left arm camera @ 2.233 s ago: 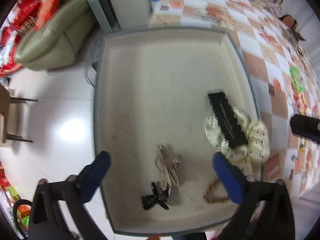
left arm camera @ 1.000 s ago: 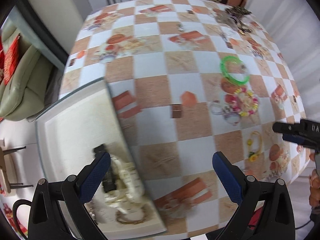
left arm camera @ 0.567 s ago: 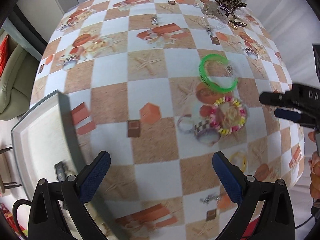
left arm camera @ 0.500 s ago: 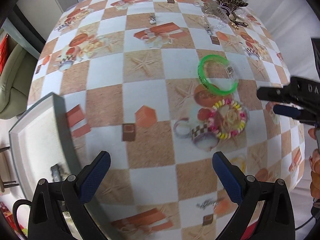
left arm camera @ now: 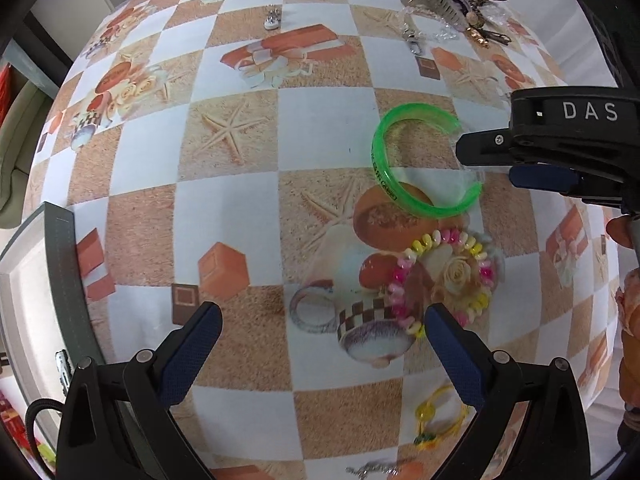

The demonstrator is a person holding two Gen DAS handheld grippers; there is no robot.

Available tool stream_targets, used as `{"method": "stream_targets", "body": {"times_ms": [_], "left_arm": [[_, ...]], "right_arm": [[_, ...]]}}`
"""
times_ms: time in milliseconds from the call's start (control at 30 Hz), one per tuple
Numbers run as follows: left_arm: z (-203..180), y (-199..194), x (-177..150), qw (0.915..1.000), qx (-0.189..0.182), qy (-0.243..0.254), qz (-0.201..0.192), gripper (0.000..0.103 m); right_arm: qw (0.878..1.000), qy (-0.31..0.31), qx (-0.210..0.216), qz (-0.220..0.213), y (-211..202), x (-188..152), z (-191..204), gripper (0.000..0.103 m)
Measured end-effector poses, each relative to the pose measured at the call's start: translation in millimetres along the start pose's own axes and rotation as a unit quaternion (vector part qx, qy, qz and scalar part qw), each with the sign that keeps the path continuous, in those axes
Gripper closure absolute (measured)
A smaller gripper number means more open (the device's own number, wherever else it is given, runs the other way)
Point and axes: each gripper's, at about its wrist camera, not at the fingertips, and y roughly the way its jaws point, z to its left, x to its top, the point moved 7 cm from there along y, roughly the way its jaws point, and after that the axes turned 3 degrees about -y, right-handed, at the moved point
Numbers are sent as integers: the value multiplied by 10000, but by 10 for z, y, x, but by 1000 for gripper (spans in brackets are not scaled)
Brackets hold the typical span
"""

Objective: Organize jewelry
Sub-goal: 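Grasp the green bangle with the right tool while the left tool grasps the beaded bracelet, then carry the green bangle and beaded bracelet into the tray and release both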

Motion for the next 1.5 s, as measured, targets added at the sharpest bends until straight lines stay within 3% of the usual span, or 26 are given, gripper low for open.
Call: {"method": "stream_targets", "body": {"times_ms": [200,267,400,500,833,1000,1267,1500], "left_arm": [[-101,102,4,9999,152,62,50,0],[-131,141,3,9997,229,84,89,6],[-193,151,-2,9994,297,170,51,6],[-293,161,1,9993,279,250,31,11],[-694,137,74,9969,136,769,-43,48],[-782,103,95,9962,13,867,-36,89],[-663,-65,201,9971,-330,685,-34,90],[-535,-321,100,9974,-467,527,-149,90]], "right_arm": [[9990,-401,-200,-30,35,75,154,49],[9980,-513,-355,-48,42,92,175,59],[9970,-574,-510,-69,53,120,178,81],[9975,-500,-483,-81,42,137,122,91],[9997,-78,-186,-124,-76,-25,-228,91],[9998,126,-56,-149,-152,-148,-388,91],[9990,389,148,-137,-311,-425,-438,92],[9986,447,283,-96,-408,-608,-365,92]]}}
